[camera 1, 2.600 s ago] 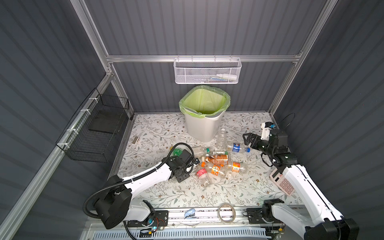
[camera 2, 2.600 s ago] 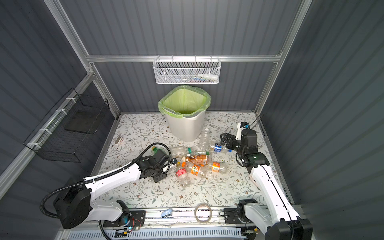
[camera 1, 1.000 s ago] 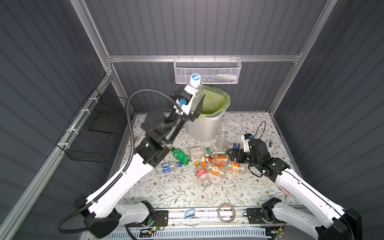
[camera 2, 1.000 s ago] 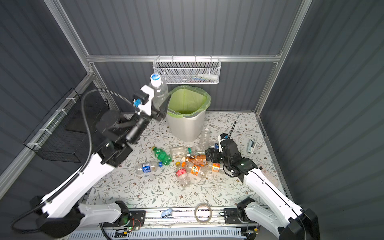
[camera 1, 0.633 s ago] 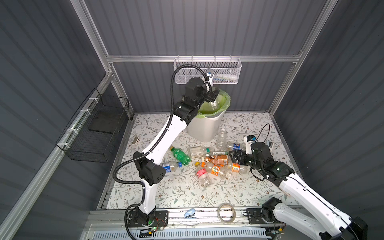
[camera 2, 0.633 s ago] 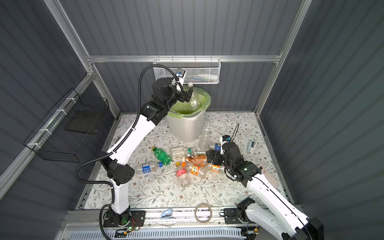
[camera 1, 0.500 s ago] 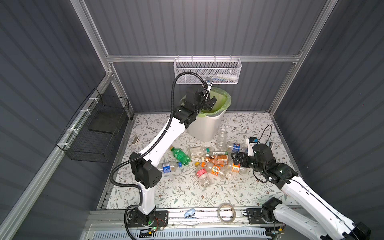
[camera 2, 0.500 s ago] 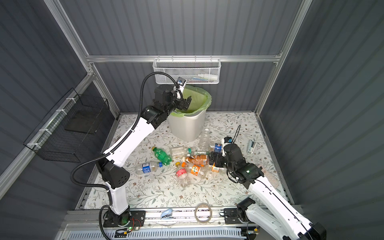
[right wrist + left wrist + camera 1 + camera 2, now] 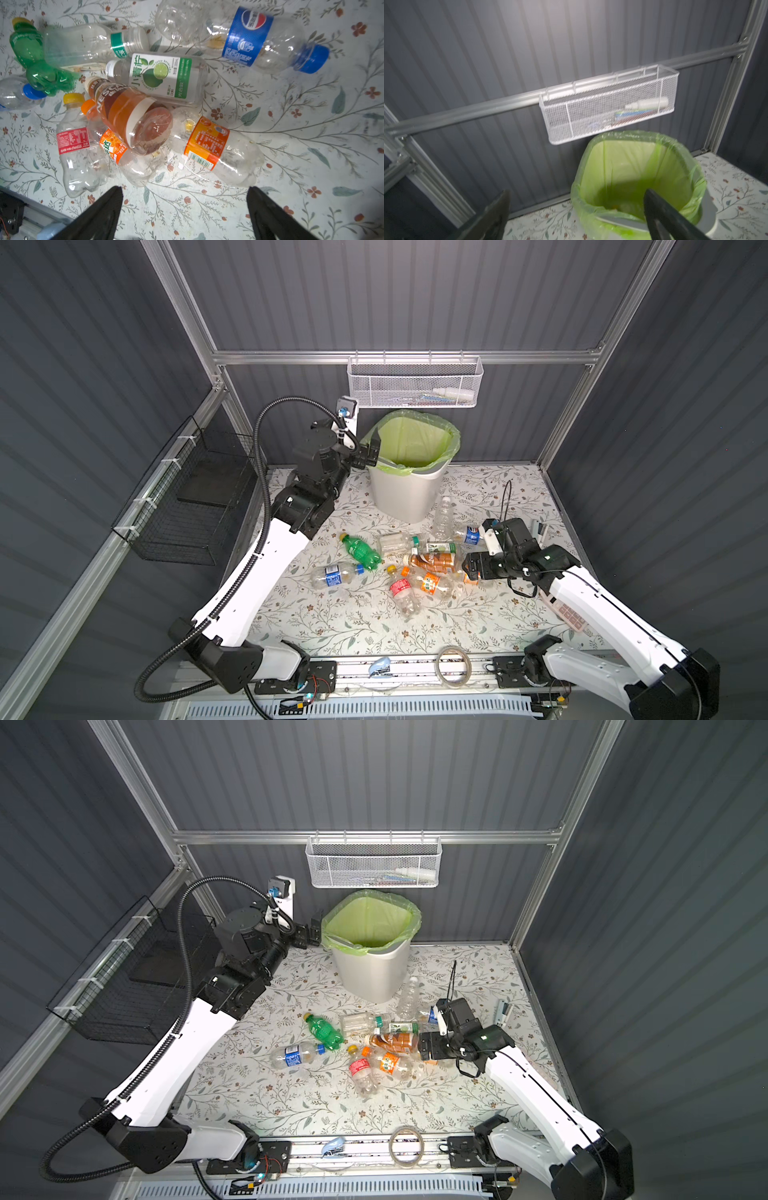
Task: Throw the plastic bottles in the bin
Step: 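Reach the right gripper to the orange-capped bottle while the left arm withdraws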
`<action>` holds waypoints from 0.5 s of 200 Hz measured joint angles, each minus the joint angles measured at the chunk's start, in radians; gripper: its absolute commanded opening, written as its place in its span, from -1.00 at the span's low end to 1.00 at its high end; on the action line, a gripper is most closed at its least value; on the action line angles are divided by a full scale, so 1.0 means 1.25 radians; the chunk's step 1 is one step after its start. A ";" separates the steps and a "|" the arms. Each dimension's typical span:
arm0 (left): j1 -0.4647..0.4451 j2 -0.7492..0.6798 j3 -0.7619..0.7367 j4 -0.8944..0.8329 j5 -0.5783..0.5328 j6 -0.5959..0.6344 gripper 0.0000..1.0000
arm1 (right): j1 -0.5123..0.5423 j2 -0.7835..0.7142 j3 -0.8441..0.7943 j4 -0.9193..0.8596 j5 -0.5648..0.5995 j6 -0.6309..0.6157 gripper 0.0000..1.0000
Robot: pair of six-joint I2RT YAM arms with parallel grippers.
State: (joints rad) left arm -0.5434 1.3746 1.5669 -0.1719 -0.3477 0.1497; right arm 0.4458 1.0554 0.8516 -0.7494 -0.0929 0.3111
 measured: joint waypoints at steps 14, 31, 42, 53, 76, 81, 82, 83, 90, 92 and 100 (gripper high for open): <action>0.016 -0.005 -0.078 -0.005 0.003 -0.023 0.99 | 0.000 -0.001 0.008 -0.007 -0.029 -0.020 0.90; 0.028 -0.018 -0.175 -0.014 0.007 -0.050 0.99 | 0.005 0.006 0.043 -0.015 -0.057 -0.053 0.90; 0.035 -0.032 -0.228 -0.022 0.010 -0.067 0.99 | 0.013 0.026 0.081 -0.026 -0.065 -0.077 0.89; 0.042 -0.052 -0.273 -0.029 0.013 -0.085 0.99 | 0.024 0.056 0.117 -0.030 -0.070 -0.100 0.88; 0.048 -0.095 -0.330 -0.037 0.015 -0.118 0.99 | 0.052 0.115 0.155 -0.034 -0.074 -0.130 0.87; 0.049 -0.106 -0.340 -0.038 0.015 -0.128 0.99 | 0.061 0.121 0.156 -0.035 -0.075 -0.132 0.87; 0.049 -0.110 -0.344 -0.038 0.015 -0.129 0.99 | 0.066 0.123 0.156 -0.036 -0.075 -0.134 0.87; 0.049 -0.110 -0.344 -0.038 0.015 -0.129 0.99 | 0.069 0.125 0.156 -0.037 -0.075 -0.134 0.87; 0.049 -0.124 -0.355 -0.041 0.016 -0.139 1.00 | 0.088 0.132 0.156 -0.040 -0.076 -0.137 0.87; 0.049 -0.127 -0.358 -0.042 0.016 -0.141 1.00 | 0.096 0.134 0.156 -0.042 -0.077 -0.138 0.87; 0.051 -0.143 -0.372 -0.048 0.019 -0.153 0.99 | 0.132 0.139 0.156 -0.044 -0.078 -0.139 0.87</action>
State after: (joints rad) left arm -0.4797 1.1957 1.1023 -0.2317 -0.3241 -0.0414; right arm 0.6113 1.2285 1.0466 -0.8047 -0.1905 0.1379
